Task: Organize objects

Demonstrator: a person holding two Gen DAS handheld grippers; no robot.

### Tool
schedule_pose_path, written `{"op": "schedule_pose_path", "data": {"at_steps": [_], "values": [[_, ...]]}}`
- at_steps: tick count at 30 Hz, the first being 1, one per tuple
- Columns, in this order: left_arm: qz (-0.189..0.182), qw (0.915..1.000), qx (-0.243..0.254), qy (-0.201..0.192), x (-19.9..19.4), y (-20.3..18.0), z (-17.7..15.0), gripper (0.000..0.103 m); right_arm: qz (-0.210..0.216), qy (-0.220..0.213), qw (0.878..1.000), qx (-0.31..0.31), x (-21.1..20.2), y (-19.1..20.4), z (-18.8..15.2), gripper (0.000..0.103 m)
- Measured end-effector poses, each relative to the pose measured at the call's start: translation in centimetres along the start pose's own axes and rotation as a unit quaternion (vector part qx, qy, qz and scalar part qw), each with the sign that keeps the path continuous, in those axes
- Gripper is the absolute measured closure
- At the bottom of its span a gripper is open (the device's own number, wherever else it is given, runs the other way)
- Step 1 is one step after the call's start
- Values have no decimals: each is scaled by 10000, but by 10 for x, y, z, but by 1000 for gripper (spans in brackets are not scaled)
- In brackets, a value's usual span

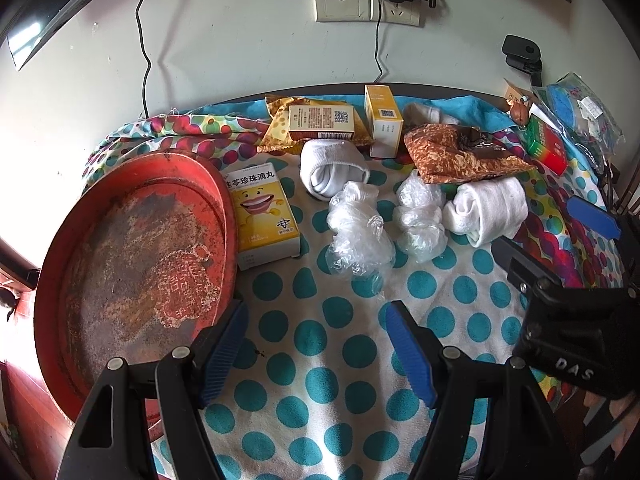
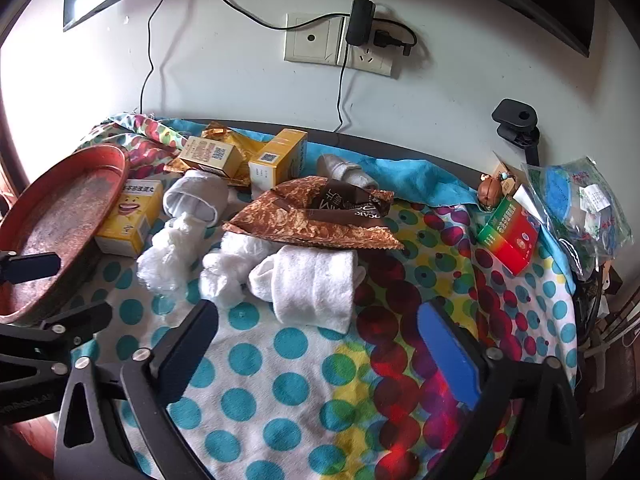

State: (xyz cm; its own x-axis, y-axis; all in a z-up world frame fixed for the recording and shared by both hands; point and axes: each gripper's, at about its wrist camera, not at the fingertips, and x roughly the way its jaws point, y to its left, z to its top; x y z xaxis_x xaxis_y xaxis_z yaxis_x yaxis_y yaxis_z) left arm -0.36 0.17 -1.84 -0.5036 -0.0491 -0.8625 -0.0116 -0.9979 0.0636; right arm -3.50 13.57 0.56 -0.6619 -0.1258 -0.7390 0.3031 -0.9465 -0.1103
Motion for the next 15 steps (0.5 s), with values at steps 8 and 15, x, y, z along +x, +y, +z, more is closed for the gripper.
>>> {"op": "schedule_pose_path", "data": {"at_steps": [8,15], "values": [[-37,9997,-226,89,9,13,1,30,113,73,9998,159,15,-12,-3,12],[-141,9986,-508,88,16,28,2,30,112,58,9997,186,34,-14,-2,12]]}}
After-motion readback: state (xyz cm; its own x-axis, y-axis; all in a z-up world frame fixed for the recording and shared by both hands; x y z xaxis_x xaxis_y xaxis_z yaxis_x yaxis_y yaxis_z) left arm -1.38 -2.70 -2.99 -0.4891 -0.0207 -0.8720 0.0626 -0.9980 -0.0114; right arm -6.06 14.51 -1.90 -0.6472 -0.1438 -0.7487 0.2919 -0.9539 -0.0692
